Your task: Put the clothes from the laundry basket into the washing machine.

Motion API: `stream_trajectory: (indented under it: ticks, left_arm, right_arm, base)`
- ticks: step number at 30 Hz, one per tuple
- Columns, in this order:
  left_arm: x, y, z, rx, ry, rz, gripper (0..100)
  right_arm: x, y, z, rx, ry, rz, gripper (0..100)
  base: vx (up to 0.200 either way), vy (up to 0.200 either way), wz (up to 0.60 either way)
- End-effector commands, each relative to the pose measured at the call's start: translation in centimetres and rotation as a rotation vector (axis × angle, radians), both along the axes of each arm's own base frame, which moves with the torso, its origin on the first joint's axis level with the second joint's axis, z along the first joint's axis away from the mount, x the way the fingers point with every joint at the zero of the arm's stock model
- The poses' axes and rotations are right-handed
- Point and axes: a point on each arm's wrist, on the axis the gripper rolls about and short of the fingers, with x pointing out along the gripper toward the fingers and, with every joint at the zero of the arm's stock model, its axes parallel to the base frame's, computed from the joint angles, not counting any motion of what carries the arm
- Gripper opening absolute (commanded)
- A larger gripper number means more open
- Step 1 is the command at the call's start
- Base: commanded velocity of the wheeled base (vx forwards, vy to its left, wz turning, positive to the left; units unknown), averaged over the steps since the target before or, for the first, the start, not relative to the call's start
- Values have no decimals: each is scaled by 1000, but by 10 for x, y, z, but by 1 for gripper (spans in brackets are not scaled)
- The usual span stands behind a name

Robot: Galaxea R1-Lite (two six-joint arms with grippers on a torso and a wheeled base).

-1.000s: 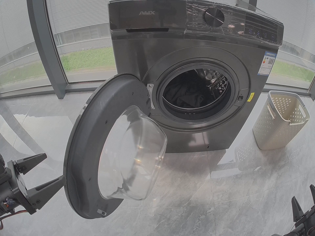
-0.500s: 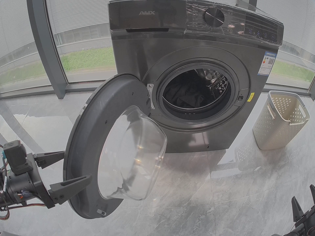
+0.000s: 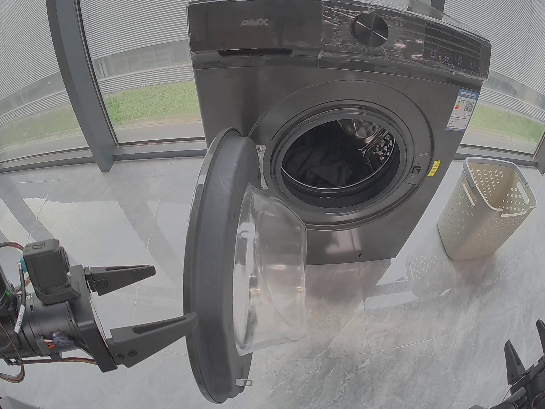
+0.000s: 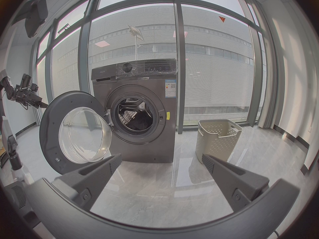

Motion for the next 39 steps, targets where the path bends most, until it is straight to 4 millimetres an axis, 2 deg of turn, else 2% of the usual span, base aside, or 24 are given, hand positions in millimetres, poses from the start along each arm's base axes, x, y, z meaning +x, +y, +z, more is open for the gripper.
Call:
stream_trajectory:
  ticks: [1,5,9,15,16,19,26,28,39]
  left_arm:
    - [-5,9,3,-19,-32,39,100]
    - [-7,23,6,-28,-69,128,100]
    - [-4,27,5,-24,-65,167,100]
    - [14,27,-7,56,-21,219,100]
    - [22,24,-17,112,-2,210,100]
    - [31,18,-25,152,22,190,100]
    - [59,-1,-25,146,3,175,100]
    - [69,-11,-25,137,-13,163,100]
    - [96,-58,-28,113,-61,104,100]
  right_arm:
    - [0,0,-5,0,1,0,100]
    - [0,0,-5,0,1,0,100]
    - [0,0,-5,0,1,0,100]
    - [0,0,-5,0,1,2,100]
    - [0,0,-5,0,1,0,100]
    - [0,0,-5,0,1,0,100]
    - [0,0,-5,0,1,0,100]
    - [0,0,-5,0,1,0,100]
    - [0,0,-5,0,1,0,100]
  base:
    - [0,0,0]
    - [0,0,0]
    - [0,0,0]
    - [0,0,0]
    - [0,0,0]
    - [0,0,0]
    - [0,0,0]
    - [0,0,0]
    - [0,0,0]
